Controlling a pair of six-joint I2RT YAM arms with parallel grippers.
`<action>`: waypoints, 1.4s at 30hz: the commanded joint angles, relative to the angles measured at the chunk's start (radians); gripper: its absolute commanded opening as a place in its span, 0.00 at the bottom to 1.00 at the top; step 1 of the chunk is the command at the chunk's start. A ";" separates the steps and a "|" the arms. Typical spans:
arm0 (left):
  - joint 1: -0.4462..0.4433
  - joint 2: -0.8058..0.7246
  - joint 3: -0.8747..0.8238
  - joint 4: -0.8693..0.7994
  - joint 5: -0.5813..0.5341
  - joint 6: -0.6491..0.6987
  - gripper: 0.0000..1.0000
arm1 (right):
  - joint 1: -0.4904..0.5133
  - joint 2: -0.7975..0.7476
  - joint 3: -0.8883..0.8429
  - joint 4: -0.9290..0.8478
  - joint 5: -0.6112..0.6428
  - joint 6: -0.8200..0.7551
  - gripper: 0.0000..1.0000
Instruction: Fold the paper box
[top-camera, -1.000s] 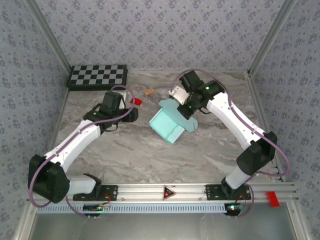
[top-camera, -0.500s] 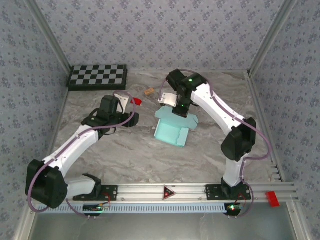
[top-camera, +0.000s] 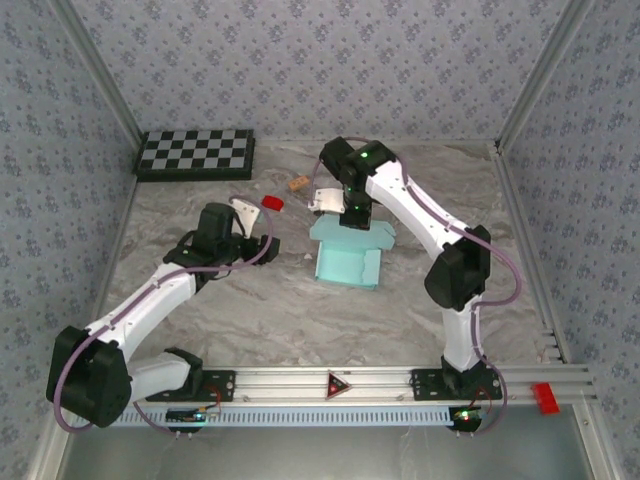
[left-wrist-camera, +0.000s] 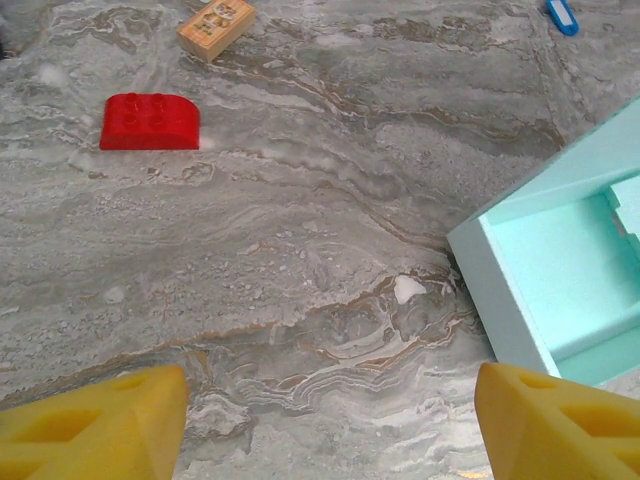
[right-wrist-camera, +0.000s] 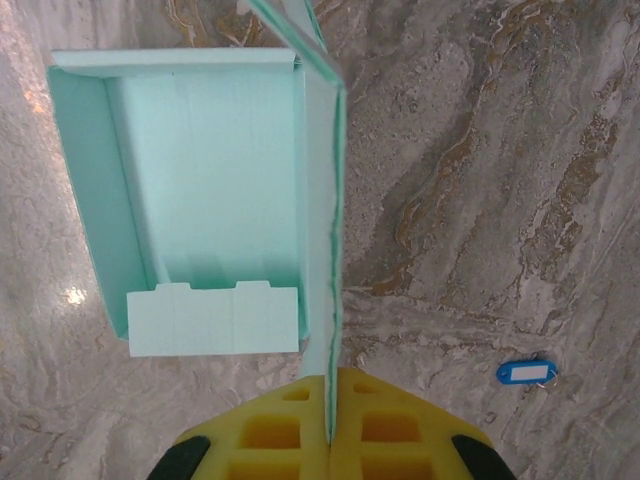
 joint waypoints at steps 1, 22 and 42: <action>0.007 -0.024 -0.009 0.049 0.041 0.039 0.75 | 0.009 0.026 0.051 -0.029 0.021 -0.155 0.01; 0.005 -0.007 -0.051 0.106 0.107 0.091 0.75 | 0.007 0.031 0.094 0.024 0.023 -0.165 0.39; 0.037 0.284 0.066 0.250 0.378 0.278 0.69 | -0.060 -0.477 -0.372 0.368 -0.006 0.388 0.57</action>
